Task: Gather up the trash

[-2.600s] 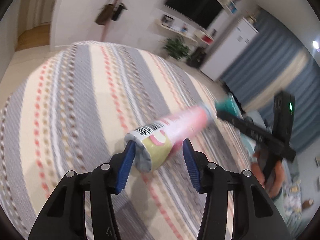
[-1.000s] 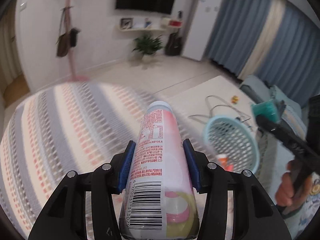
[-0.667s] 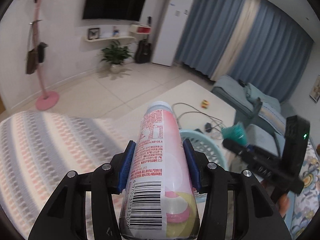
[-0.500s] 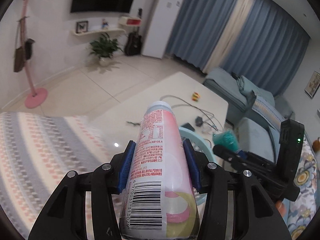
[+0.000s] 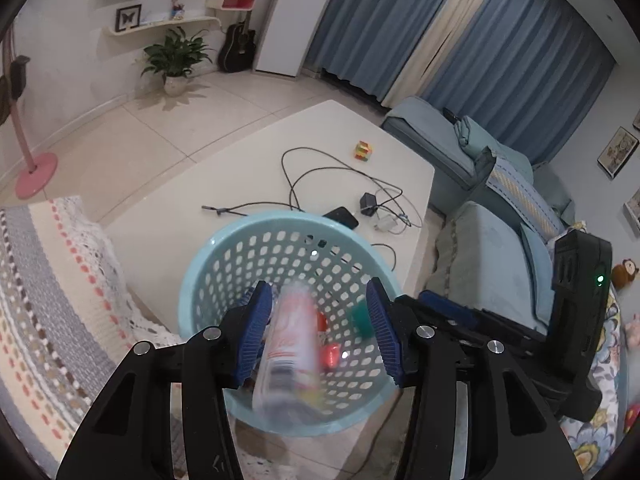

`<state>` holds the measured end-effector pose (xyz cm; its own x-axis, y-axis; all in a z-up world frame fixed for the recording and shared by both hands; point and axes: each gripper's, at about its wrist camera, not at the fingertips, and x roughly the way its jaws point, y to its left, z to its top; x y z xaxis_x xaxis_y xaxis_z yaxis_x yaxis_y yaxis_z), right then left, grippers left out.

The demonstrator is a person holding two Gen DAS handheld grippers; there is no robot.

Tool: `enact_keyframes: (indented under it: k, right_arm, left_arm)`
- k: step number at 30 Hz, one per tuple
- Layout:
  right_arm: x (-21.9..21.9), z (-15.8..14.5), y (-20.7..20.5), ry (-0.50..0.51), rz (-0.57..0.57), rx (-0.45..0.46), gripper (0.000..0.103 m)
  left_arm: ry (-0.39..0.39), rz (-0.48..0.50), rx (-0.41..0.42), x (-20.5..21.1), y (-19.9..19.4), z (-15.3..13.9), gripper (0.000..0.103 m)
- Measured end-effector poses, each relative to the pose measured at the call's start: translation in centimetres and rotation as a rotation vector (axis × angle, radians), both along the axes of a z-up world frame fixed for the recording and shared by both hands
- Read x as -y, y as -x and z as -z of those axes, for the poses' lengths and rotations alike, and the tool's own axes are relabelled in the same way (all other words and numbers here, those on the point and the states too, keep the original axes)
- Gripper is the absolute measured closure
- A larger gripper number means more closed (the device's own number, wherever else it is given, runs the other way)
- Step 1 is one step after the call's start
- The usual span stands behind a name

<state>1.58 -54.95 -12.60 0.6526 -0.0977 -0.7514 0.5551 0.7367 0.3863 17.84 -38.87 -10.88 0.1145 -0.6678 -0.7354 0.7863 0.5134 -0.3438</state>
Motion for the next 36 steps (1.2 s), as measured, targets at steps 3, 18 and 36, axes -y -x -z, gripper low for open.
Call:
enact_keyframes:
  k: [3,18,36]
  right_arm:
    - [0.1,0.2,0.6,-0.007,0.009,0.001,0.059]
    - [-3.0,-3.2,2.6,0.041,-0.037,0.078,0.047]
    - [-13.1,-8.6,6.6,0.356,-0.02,0.199,0.044]
  left_arm:
    - [-0.011,-0.001,-0.006,-0.6,0.4,0.6,0.055]
    - [0.047,-0.053,0.066,-6.3,4.1,-2.1,0.039]
    - [0.135,-0.333,0.342,-18.5,10.6,-7.9,0.018]
